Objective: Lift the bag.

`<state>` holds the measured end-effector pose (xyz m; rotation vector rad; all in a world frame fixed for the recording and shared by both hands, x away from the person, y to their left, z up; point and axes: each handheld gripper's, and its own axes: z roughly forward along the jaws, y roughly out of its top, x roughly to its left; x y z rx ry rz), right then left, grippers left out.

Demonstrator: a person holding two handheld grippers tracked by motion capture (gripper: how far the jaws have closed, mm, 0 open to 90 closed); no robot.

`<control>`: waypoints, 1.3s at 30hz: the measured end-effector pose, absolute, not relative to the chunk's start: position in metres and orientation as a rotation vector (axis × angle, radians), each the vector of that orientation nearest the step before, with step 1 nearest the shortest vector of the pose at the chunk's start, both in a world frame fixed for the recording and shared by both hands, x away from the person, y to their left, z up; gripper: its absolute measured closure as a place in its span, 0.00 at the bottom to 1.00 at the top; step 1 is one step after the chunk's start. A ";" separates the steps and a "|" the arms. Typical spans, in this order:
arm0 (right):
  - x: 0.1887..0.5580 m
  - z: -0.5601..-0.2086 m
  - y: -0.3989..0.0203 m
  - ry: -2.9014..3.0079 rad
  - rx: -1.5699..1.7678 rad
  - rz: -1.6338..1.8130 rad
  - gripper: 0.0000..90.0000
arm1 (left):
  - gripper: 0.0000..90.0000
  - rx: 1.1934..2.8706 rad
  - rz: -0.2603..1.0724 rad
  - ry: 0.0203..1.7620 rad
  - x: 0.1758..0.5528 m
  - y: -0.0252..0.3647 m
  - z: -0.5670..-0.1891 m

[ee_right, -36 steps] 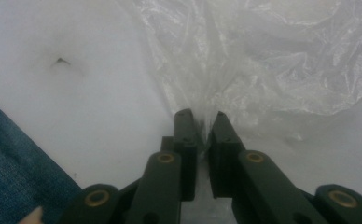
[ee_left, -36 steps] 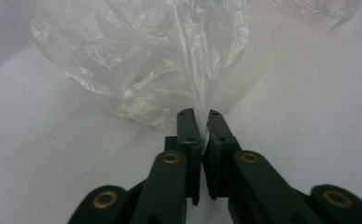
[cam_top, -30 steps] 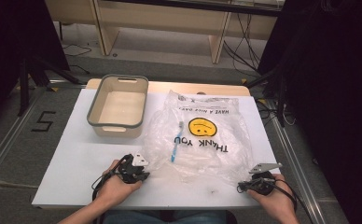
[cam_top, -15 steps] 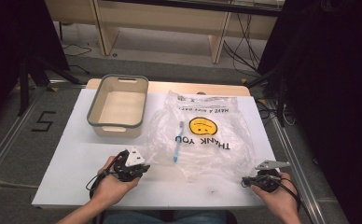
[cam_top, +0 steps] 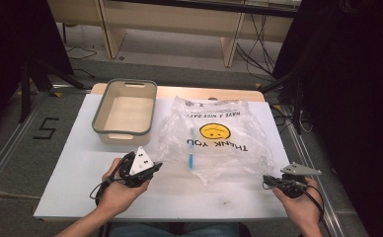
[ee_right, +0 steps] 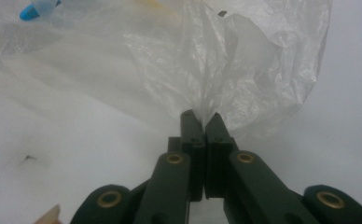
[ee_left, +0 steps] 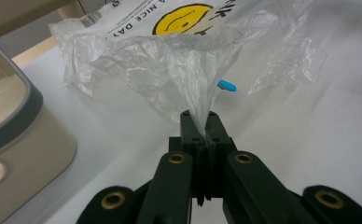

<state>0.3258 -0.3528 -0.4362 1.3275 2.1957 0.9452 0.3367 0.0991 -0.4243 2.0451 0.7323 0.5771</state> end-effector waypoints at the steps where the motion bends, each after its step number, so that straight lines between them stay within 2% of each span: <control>1: 0.326 -0.435 -0.353 2.187 1.324 0.949 0.99 | 0.99 2.040 0.578 0.732 0.337 0.099 -0.423; 14: 0.328 -0.423 -0.357 2.070 1.310 0.988 0.99 | 0.99 1.979 0.638 0.679 0.341 0.090 -0.403; 39: 0.328 -0.409 -0.364 1.874 1.297 1.038 0.99 | 0.99 1.901 0.671 0.654 0.347 0.085 -0.375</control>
